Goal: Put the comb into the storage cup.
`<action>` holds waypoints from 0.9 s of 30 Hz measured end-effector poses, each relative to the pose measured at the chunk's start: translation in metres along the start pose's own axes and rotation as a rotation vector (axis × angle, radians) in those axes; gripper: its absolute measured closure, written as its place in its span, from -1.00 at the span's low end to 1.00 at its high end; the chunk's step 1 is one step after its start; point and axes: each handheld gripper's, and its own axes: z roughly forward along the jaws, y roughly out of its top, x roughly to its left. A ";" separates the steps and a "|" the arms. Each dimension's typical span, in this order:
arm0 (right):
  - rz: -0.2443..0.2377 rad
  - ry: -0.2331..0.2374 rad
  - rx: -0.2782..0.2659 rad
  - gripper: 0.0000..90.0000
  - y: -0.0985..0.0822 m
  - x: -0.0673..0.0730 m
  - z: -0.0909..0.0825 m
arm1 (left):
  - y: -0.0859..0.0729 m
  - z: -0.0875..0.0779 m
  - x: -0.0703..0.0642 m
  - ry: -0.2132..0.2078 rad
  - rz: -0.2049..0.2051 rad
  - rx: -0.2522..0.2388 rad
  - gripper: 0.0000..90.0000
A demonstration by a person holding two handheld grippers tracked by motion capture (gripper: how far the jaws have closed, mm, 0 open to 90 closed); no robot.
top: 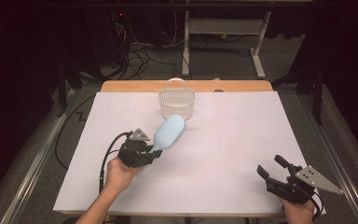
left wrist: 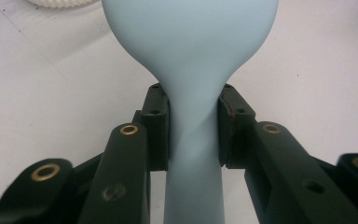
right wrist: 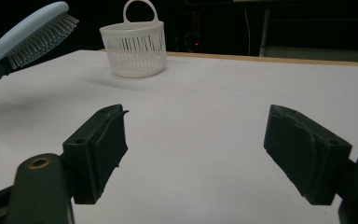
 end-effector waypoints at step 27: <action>-0.072 0.101 -0.028 -0.62 0.013 0.033 0.018 | -0.022 0.001 -0.016 -0.041 0.011 -0.037 0.51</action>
